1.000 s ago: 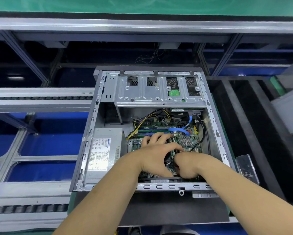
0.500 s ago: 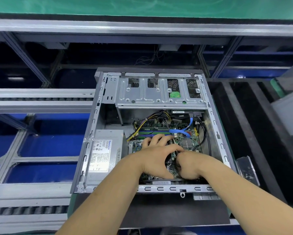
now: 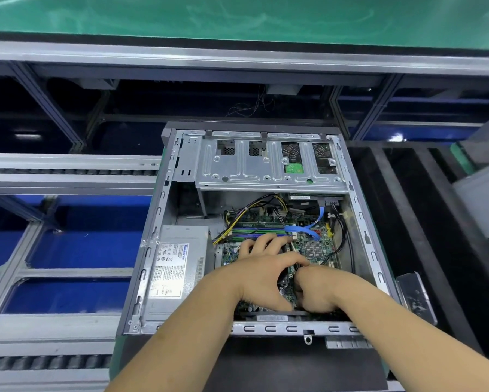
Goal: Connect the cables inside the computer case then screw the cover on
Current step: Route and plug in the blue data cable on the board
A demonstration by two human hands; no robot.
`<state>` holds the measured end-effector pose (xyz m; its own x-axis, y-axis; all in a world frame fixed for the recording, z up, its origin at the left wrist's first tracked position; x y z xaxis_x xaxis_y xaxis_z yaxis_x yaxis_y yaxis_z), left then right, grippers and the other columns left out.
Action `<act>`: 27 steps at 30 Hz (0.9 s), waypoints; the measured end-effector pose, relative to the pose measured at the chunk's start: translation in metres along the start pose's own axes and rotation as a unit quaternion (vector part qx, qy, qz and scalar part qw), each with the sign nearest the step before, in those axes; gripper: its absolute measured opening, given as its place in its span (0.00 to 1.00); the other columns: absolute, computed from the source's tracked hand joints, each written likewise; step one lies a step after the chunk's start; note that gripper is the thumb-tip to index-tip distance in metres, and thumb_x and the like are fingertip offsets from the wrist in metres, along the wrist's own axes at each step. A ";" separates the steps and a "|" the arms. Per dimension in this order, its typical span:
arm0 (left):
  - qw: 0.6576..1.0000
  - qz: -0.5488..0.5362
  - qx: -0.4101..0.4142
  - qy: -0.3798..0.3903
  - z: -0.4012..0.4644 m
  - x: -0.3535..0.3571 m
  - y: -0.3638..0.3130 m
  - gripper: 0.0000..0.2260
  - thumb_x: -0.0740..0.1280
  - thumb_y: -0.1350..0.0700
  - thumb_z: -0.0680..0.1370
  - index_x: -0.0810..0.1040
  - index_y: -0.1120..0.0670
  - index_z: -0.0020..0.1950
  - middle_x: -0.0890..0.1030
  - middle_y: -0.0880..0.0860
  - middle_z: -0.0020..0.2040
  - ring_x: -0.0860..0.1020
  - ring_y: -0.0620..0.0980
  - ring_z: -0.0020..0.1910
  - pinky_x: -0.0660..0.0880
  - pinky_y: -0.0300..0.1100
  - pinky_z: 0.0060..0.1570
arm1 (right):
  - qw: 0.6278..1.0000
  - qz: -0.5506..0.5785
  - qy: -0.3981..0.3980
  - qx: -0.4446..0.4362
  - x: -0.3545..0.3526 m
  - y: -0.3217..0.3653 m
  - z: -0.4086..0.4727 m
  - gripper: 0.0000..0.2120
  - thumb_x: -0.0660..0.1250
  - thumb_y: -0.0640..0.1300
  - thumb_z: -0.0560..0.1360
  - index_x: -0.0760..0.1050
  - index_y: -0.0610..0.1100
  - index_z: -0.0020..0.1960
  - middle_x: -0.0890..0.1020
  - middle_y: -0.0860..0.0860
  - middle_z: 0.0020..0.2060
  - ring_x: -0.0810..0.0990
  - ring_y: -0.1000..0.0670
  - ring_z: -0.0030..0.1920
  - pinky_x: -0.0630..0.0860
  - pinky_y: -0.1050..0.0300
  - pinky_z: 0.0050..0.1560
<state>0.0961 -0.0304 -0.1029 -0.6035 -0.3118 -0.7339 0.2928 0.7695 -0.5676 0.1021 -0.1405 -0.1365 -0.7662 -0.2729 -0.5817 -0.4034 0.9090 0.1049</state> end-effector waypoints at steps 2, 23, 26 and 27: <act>1.000 -0.004 0.002 -0.004 0.000 0.001 0.000 0.38 0.75 0.47 0.68 0.59 0.33 0.72 0.48 0.44 0.79 0.40 0.44 0.76 0.38 0.54 0.71 | 1.000 -0.003 -0.005 0.000 0.001 0.000 0.000 0.10 0.63 0.41 0.77 0.69 0.45 0.37 0.77 0.46 0.40 0.75 0.44 0.42 0.74 0.54 0.44; 1.000 -0.008 0.002 -0.006 0.001 0.001 0.001 0.37 0.75 0.47 0.67 0.61 0.35 0.71 0.48 0.43 0.79 0.39 0.43 0.76 0.38 0.54 0.70 | 0.999 -0.031 -0.012 -0.002 -0.002 0.002 0.007 0.06 0.65 0.39 0.74 0.70 0.43 0.40 0.74 0.48 0.36 0.75 0.46 0.40 0.77 0.52 0.44; 1.000 -0.010 0.002 -0.007 0.001 0.001 0.002 0.36 0.75 0.47 0.67 0.61 0.35 0.71 0.48 0.43 0.79 0.40 0.43 0.75 0.38 0.53 0.70 | 0.999 -0.037 -0.010 -0.001 -0.002 0.003 0.006 0.09 0.64 0.39 0.74 0.68 0.45 0.37 0.73 0.49 0.34 0.75 0.46 0.40 0.76 0.53 0.43; 1.000 -0.009 0.002 -0.007 0.001 0.001 0.002 0.36 0.75 0.47 0.67 0.61 0.35 0.71 0.48 0.43 0.79 0.40 0.43 0.76 0.38 0.53 0.70 | 0.999 -0.039 -0.009 -0.002 -0.001 0.003 0.006 0.09 0.64 0.39 0.74 0.68 0.45 0.37 0.73 0.49 0.35 0.75 0.46 0.40 0.76 0.53 0.43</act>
<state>0.0970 -0.0299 -0.1051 -0.5977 -0.3332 -0.7292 0.2855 0.7615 -0.5820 0.1050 -0.1360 -0.1402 -0.7234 -0.3374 -0.6023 -0.4638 0.8838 0.0619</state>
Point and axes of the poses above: each hand's wrist, its own z-axis towards the middle knuckle, its own x-axis out of the palm, y = z × x, the point moved 6 cm from there along z, towards the middle knuckle
